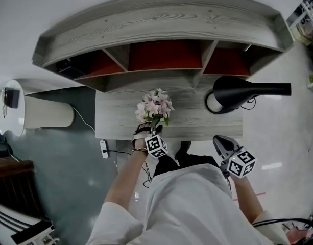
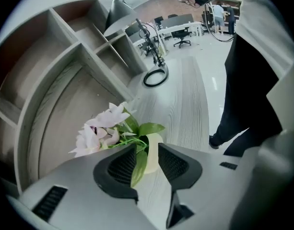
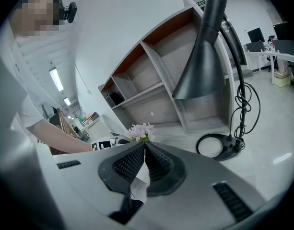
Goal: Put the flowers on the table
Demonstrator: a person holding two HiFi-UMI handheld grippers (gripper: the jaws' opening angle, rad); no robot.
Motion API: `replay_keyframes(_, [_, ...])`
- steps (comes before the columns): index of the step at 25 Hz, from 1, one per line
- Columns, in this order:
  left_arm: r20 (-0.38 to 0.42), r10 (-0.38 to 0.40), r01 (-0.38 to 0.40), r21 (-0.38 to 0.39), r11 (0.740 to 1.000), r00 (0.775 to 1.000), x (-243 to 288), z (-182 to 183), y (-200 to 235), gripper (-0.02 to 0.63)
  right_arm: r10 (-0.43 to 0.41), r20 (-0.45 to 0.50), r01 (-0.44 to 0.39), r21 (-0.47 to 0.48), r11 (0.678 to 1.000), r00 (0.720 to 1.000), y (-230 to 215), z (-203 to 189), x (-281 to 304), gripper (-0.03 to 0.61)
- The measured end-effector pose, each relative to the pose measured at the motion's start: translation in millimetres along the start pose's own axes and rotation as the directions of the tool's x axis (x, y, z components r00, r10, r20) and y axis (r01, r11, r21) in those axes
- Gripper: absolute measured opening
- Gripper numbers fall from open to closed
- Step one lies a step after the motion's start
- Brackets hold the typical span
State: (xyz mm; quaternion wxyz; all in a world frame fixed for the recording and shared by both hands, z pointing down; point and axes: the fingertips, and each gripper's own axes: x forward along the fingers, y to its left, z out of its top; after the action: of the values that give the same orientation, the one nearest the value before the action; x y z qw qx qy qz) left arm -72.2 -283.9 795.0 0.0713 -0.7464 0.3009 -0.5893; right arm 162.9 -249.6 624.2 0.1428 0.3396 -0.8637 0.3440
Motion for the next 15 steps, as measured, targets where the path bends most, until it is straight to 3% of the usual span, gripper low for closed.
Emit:
replay_keyframes(5, [0.020, 0.066, -0.065, -0.035, 0.997, 0.998, -34.3, -0.5, 0.1, 0.139, 0.007, 0.034, -0.007, -0.006, 1.000, 0.999, 14.7, -6.1, -1.0, 0.020])
replay_keyframes(8, [0.046, 0.113, -0.110, -0.058, 0.992, 0.993, -57.8, -0.9, -2.9, 0.051, -0.001, 0.059, 0.001, -0.005, 1.000, 0.998, 26.6, -13.4, -9.1, 0.020])
replay_keyframes(11, [0.077, 0.139, -0.131, -0.102, 0.986, 0.987, -82.9, 1.3, -10.4, 0.011, -0.010, 0.079, 0.011, -0.002, 1.000, 0.997, 41.5, -26.0, -24.3, 0.020])
replay_keyframes(15, [0.116, 0.157, -0.137, -0.169, 0.976, 0.981, -114.5, 6.2, -22.0, 0.009, -0.015, 0.099, 0.016, -0.004, 1.000, 0.995, 62.4, -47.2, -43.6, 0.020])
